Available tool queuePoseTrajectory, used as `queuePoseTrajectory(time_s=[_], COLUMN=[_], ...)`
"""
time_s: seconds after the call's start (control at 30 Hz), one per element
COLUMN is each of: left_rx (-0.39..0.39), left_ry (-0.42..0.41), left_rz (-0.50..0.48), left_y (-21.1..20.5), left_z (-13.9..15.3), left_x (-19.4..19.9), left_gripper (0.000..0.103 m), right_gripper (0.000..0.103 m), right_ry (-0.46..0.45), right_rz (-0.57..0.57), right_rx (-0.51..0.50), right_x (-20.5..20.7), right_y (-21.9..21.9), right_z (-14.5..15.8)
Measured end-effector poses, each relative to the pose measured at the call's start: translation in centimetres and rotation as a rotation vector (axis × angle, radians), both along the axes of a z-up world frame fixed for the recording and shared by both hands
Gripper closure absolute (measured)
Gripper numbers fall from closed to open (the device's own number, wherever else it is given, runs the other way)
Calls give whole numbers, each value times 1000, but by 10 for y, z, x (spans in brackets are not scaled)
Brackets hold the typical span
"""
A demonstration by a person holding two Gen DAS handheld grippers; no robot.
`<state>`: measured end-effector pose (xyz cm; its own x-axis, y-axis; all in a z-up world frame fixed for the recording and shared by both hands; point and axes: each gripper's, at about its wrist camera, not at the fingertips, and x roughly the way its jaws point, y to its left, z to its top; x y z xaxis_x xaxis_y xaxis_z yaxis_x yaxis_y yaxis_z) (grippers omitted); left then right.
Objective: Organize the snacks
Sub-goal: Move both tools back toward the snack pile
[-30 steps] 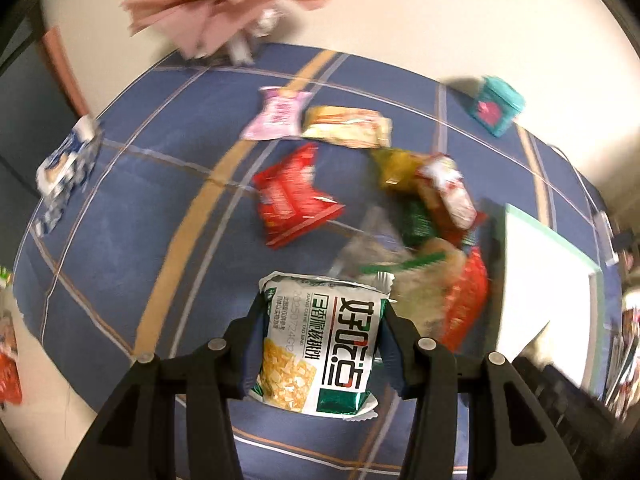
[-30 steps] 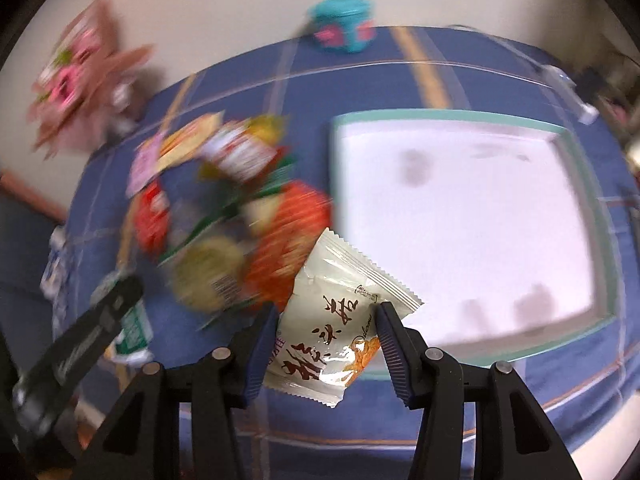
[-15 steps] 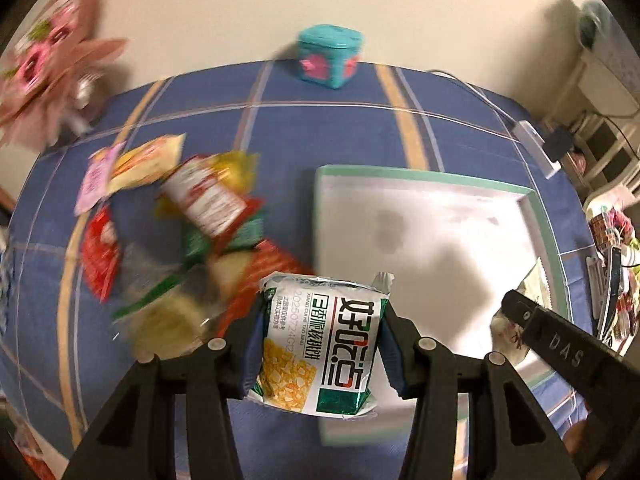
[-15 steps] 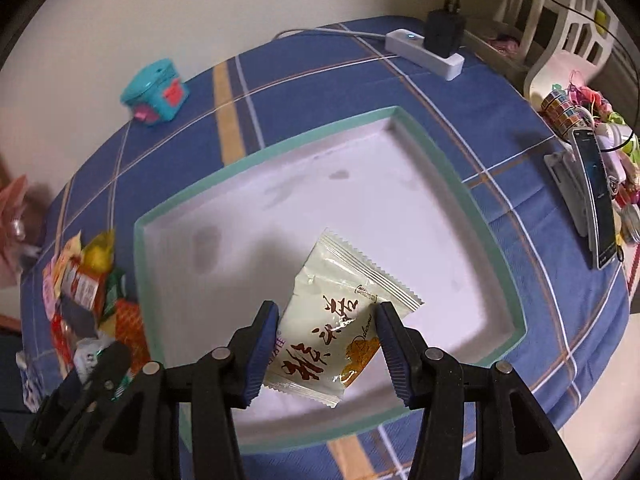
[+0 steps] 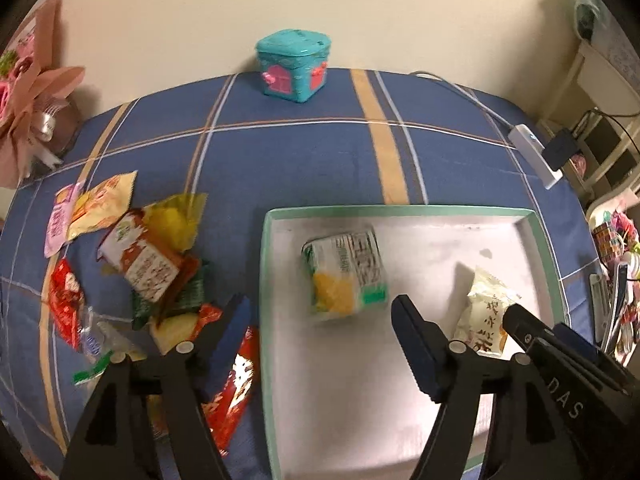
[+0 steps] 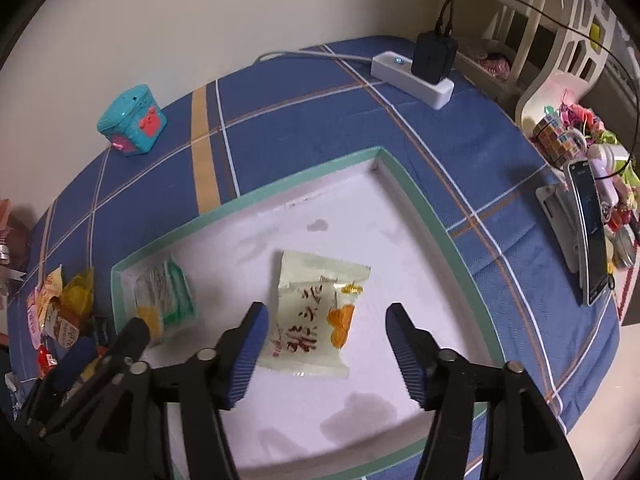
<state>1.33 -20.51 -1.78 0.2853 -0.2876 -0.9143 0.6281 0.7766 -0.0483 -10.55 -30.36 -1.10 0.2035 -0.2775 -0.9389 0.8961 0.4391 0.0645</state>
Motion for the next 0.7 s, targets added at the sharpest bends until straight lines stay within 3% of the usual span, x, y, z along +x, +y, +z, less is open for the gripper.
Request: queuePoseTrajectory(time_s=[0.2,0.27,0.33,0.43,0.5,0.53,0.7], left_rx=[40,30,15,7,22,27,35], left_ry=[-12,-9,-7,0,7,1,-14], left_rz=[81,113,153,194,226,235,268], left_y=[32,47,67,92,110,116,145], left_z=[18,23,29,31,30,30,27], left_x=[10,14,19,24,31,33,41], left_gripper=[26,15,14,14,9,4,2], right_gripper=[35,32,30,20,2,0,0], right_ry=[31,17,17,28,17,11,6], right_rz=[38,51,65,95,115,124,205], right_rx=[36,51,46,13,5,6,6], right_x=[2,0,-1,0,1,2,19], right_y=[18,26,35,50,62,66,94], right_z=[6,10,16,22,24,24,23])
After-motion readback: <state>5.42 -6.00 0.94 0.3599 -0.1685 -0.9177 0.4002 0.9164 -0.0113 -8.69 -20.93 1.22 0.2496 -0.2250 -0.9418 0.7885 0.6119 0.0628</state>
